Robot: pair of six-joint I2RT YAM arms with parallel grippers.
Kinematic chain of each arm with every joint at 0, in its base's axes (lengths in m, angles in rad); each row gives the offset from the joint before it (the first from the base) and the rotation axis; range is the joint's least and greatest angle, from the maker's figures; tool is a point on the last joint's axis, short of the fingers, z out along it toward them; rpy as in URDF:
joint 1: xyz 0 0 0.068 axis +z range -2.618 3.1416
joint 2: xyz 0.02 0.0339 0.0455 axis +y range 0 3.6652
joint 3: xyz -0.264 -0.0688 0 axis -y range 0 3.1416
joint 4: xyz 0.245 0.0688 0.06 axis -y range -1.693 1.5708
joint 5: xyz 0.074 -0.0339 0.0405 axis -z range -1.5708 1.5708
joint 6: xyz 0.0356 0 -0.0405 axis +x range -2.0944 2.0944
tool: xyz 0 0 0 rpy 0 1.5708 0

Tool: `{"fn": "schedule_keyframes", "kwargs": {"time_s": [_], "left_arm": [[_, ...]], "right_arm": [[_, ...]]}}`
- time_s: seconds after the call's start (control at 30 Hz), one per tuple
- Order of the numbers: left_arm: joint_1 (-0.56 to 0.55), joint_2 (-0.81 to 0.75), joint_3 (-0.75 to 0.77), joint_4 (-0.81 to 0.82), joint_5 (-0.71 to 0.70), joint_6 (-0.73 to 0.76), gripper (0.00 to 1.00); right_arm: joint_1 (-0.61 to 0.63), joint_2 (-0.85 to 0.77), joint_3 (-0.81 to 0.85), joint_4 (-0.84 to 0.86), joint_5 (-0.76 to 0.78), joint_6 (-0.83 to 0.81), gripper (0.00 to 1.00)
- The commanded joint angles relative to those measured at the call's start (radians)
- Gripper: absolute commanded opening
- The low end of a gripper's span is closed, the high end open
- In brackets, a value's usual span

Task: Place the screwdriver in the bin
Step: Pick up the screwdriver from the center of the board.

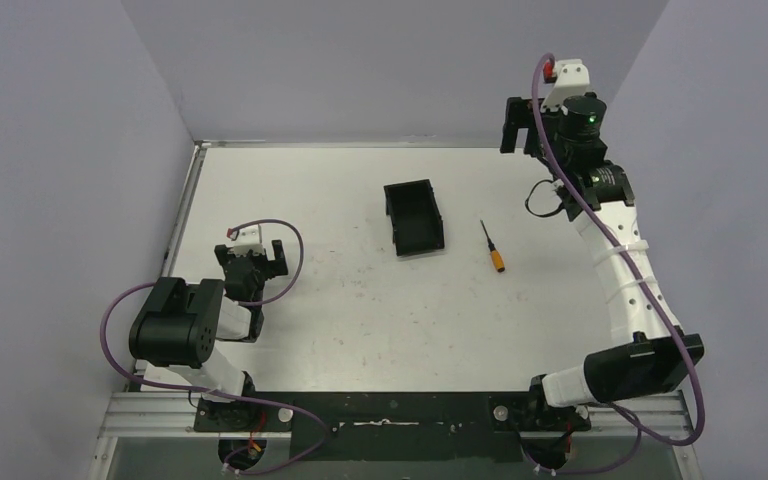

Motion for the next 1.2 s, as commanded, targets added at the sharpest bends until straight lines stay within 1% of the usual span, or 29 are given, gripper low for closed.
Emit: {"fn": "schedule_keyframes", "kwargs": {"time_s": [0.0,0.13,0.33,0.6,0.77,0.9,1.07,1.13,1.17], "left_arm": [[-0.001,-0.004,0.019,0.053,0.01,0.006,0.97],[-0.001,-0.004,0.019,0.053,0.01,0.007,0.97],[-0.001,-0.004,0.02,0.053,0.01,0.007,0.97],[-0.002,-0.003,0.019,0.053,0.01,0.006,0.97],[-0.002,-0.004,0.019,0.053,0.01,0.006,0.97],[-0.002,-0.004,0.019,0.054,0.01,0.007,0.97],[-0.002,-0.004,0.019,0.053,0.01,0.007,0.97],[-0.001,-0.004,0.019,0.053,0.01,0.007,0.97],[-0.002,-0.003,0.019,0.053,0.01,0.007,0.97]], "right_arm": [[0.001,0.079,0.033,-0.066,-0.002,0.027,1.0],[-0.003,0.149,0.01,-0.089,-0.008,0.045,1.0],[-0.007,0.233,-0.077,-0.094,-0.021,0.061,1.0],[-0.007,0.331,-0.236,-0.088,-0.061,0.054,1.0],[-0.009,0.37,-0.334,-0.052,-0.067,0.059,0.99],[-0.008,0.403,-0.389,-0.033,-0.067,0.065,0.93],[-0.008,0.45,-0.405,-0.036,-0.072,0.067,0.72],[-0.009,0.462,-0.407,-0.038,-0.073,0.066,0.66],[-0.008,0.467,-0.408,-0.038,-0.07,0.065,0.61]]}}
